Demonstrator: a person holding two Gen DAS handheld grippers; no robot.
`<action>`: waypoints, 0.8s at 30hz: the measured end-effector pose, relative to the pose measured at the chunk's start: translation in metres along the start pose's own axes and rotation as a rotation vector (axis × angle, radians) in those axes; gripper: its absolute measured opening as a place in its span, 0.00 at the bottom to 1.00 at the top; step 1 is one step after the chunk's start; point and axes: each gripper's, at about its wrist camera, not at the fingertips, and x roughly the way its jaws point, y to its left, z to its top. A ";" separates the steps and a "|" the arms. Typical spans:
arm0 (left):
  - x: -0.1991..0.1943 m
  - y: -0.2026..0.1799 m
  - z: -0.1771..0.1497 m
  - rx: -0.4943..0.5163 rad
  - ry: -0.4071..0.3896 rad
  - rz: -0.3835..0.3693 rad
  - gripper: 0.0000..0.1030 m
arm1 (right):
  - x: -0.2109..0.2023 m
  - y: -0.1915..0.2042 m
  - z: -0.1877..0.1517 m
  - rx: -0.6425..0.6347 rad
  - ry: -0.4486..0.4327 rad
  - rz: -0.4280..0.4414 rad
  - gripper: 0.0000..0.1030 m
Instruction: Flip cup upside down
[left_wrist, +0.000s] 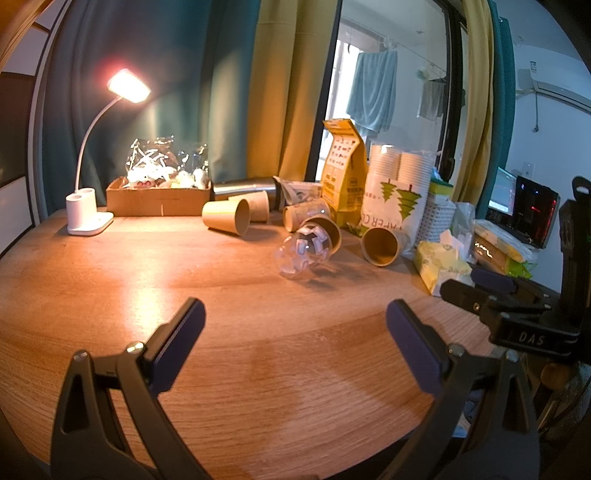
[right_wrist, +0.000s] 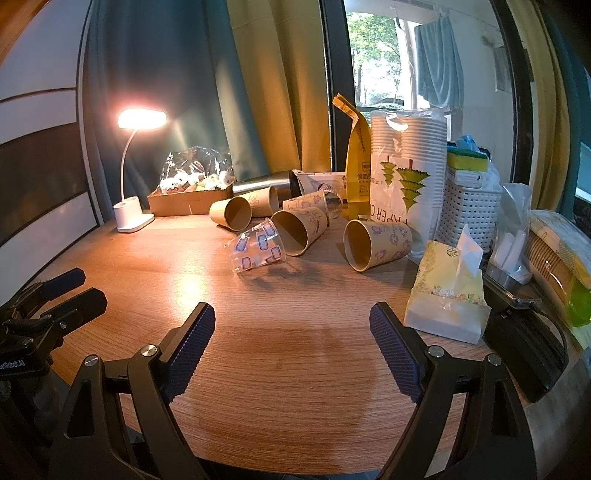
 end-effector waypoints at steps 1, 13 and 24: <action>0.000 0.000 0.000 -0.004 0.000 -0.002 0.97 | 0.000 0.000 0.000 -0.001 -0.001 0.001 0.86; 0.008 0.001 0.000 0.012 0.042 -0.008 0.97 | 0.008 -0.002 0.000 -0.006 0.018 0.017 0.86; 0.079 -0.023 0.042 0.228 0.259 -0.042 0.97 | 0.045 -0.038 0.030 -0.014 0.046 -0.019 0.86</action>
